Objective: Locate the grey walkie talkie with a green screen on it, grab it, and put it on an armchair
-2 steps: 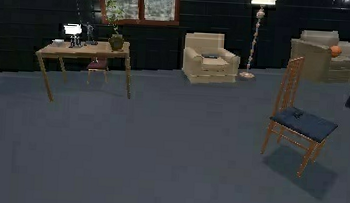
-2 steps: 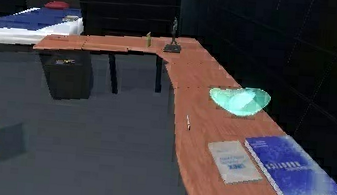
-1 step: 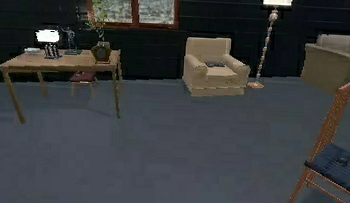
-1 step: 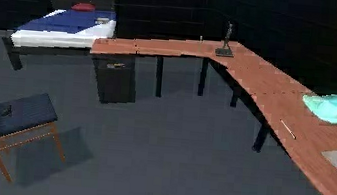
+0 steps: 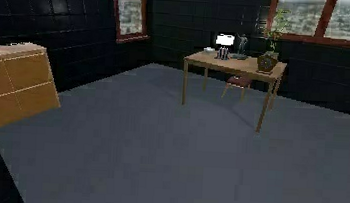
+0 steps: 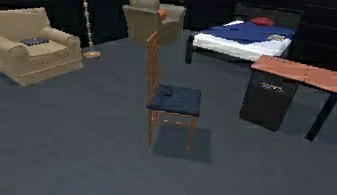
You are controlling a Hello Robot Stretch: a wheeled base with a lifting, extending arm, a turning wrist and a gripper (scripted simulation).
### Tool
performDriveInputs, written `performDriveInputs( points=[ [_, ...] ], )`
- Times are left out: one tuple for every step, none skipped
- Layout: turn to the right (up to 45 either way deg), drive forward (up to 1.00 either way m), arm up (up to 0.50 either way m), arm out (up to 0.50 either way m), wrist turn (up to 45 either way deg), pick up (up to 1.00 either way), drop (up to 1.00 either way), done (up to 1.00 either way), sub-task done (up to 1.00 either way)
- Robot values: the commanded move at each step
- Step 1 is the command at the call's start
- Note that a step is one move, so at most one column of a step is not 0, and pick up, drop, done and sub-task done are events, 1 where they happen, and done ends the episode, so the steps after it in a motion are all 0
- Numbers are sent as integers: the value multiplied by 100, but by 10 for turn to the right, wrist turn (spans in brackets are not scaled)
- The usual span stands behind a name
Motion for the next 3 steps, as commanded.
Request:
performDriveInputs(
  points=[
    [-210,0,0,0,0,0,0,0,0],
    [0,100,0,0,0,0,0,0,0],
    [0,45,0,0,0,0,0,0,0]
  ],
)
